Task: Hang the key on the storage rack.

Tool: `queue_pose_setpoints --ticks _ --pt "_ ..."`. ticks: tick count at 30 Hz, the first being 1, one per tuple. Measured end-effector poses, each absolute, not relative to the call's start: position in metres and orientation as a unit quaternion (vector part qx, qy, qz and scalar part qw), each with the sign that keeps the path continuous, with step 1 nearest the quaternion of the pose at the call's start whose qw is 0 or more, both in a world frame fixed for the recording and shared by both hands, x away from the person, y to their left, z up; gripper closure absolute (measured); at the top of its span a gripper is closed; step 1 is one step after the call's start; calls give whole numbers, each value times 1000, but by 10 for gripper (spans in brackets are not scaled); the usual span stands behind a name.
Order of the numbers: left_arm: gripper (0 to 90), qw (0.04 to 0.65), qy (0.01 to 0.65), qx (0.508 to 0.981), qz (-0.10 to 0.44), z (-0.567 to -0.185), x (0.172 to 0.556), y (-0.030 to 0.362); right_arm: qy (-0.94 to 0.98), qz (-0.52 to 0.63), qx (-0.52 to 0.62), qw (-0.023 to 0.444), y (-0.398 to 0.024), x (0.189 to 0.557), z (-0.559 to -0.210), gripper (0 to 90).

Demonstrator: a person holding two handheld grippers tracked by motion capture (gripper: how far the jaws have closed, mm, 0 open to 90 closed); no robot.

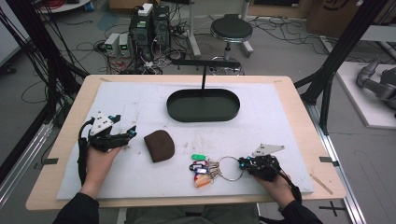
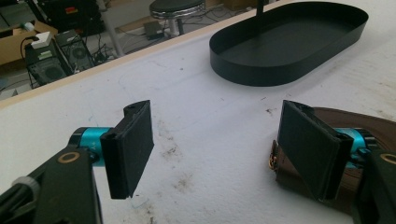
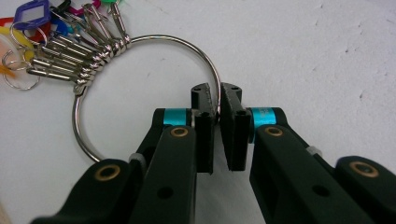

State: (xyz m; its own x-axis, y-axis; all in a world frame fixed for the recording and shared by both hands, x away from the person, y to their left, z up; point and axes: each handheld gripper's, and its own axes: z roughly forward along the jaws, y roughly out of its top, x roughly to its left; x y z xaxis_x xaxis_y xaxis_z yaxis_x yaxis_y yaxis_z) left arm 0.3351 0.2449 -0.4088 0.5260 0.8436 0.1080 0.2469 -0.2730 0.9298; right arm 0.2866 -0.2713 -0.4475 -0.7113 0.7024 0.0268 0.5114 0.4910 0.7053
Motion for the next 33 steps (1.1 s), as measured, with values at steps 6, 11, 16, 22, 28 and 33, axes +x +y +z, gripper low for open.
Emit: queue_pose_setpoints --ticks 6,11,16,22,28,33 --pt "268 474 372 734 313 -409 335 245 850 359 362 133 -271 290 -446 879" --pt "268 474 371 735 312 -409 335 245 834 386 369 142 -273 294 -438 883" --pt "268 476 372 734 311 -409 334 245 808 430 379 138 -278 296 -428 883" --pt "268 477 371 733 312 -409 334 245 782 483 379 103 -281 294 -420 882" --pt "268 478 369 733 313 -409 334 244 773 505 377 75 -280 292 -419 876" --pt "268 477 368 734 313 -409 334 243 784 495 371 53 -277 290 -423 851"
